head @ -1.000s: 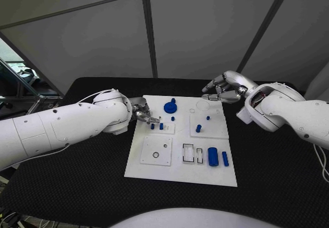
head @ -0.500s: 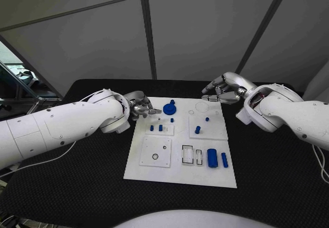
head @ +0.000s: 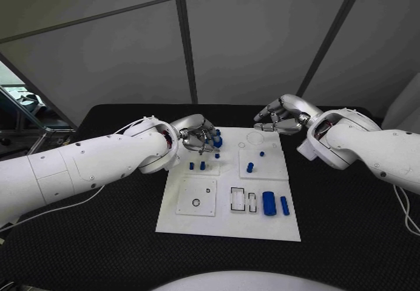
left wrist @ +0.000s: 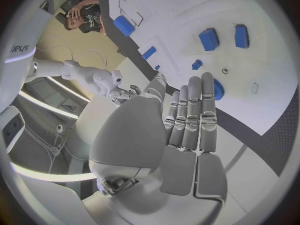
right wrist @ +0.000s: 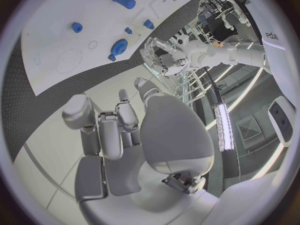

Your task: Assemble the parts on the task board

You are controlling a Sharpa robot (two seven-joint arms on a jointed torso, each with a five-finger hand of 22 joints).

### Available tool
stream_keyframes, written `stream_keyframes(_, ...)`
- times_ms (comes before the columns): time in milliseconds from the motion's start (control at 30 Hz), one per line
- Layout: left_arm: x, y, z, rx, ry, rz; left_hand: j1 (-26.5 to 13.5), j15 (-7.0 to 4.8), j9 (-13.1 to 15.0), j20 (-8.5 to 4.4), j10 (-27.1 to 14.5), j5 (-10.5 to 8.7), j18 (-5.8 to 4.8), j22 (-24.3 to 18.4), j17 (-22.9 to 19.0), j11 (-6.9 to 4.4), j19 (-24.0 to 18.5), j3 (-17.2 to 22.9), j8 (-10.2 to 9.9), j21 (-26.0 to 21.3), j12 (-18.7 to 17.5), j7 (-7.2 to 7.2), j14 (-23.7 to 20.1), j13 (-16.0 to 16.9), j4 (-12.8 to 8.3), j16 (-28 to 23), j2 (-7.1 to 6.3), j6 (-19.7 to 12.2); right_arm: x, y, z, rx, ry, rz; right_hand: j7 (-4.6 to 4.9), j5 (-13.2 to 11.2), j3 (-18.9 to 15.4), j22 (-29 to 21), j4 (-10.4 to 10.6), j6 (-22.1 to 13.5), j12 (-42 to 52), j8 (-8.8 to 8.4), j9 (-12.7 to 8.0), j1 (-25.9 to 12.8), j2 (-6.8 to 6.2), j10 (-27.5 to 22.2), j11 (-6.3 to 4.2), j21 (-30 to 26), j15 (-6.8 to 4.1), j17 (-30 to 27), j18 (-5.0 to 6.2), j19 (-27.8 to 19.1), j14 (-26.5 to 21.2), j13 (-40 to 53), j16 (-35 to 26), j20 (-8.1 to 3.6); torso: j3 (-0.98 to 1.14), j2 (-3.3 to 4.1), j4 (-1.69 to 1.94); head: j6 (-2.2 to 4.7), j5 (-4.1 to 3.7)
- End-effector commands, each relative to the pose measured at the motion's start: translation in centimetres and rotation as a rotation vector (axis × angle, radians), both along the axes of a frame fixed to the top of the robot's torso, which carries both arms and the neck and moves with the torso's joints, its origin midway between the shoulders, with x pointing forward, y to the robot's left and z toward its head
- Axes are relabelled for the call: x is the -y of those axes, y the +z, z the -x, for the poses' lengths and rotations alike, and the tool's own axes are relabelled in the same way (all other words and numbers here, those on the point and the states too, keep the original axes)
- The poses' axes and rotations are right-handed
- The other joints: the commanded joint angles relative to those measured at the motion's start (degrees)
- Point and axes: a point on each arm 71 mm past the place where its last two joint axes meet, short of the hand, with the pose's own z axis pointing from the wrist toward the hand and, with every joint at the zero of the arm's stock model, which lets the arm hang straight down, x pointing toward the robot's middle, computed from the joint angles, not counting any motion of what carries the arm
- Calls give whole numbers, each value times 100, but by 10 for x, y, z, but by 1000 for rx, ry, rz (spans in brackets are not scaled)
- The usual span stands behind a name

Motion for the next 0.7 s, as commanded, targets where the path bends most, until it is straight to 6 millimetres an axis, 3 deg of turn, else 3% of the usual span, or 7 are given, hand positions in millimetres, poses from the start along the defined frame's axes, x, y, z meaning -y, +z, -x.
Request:
stream_keyframes(33, 9, 3, 0, 149, -111, -82, 98, -53, -213, -55, 63, 27, -54, -4, -56, -35, 312, -27, -101, 80, -99, -40, 301, -222, -69, 233, -1, 119, -2, 2, 1, 7, 8, -9, -6, 14, 3, -5, 26, 32, 21, 21, -8, -25, -16, -9, -10, -19, -44, 446, 102, -11, 357, -4, -28, -8, 0, 3, -6, 10, -5)
stream_keyframes(133, 14, -3, -1, 158, -134, -135, 136, -136, -427, -148, 217, 34, -73, 238, 153, -102, 731, -28, -220, 453, -149, -91, 682, -420, -111, 854, -6, 253, -3, 2, 1, 5, 10, -9, -6, 15, 4, -5, 26, 32, 21, 21, -8, -23, -15, -9, -10, -19, -44, 447, 102, -11, 357, -4, -28, -8, -3, 3, -3, 10, -14)
stream_keyframes(200, 16, -7, -2, 165, -145, -174, 120, -149, -578, -173, 278, 34, -97, 479, 538, -113, 817, -35, -311, 727, -195, -102, 814, -557, -116, 1437, -24, 345, -3, 2, 1, 5, 11, -9, -6, 15, 4, -5, 26, 32, 21, 21, -8, -23, -15, -9, -10, -19, -44, 447, 102, -11, 357, -4, -28, -8, -2, 3, -6, 10, -22)
stream_keyframes(333, 20, -12, -4, 173, -152, -246, 89, -165, -788, -195, 333, 35, -252, 1377, 1118, -121, 1219, -47, -432, 1922, -258, -127, 1127, -751, -127, 2297, -44, 501, -3, 2, 1, 4, 12, -8, -7, 23, 9, -1, 22, 32, 23, 22, -8, -14, -13, -8, -11, -17, -45, 449, 102, -8, 357, -2, -28, -8, -7, 3, 8, 15, -40)
stream_keyframes(567, 28, -17, -10, 204, -144, -331, 88, -201, -1046, -232, 439, 40, -529, 2683, 1838, -141, 1933, -3, -603, 3766, -452, -158, 1728, -1044, -142, 3298, -34, 734, -5, 2, 2, 4, 15, -9, -7, 38, 16, -3, 19, 32, 24, 23, -9, -5, -9, -8, -11, -20, -46, 450, 102, -8, 358, -2, -28, -9, -7, 3, 3, 7, -31)
stream_keyframes(700, 32, -18, -11, 215, -142, -347, 131, -226, -1137, -245, 462, 45, -610, 3022, 2147, -148, 2126, 94, -673, 4251, -577, -181, 1967, -1171, -159, 3636, -5, 819, -5, 2, 2, 3, 16, -9, -7, 42, 17, -3, 19, 32, 24, 24, -9, -3, -9, -8, -11, -20, -46, 449, 102, -7, 357, -1, -29, -9, -7, 7, -5, 0, -30)
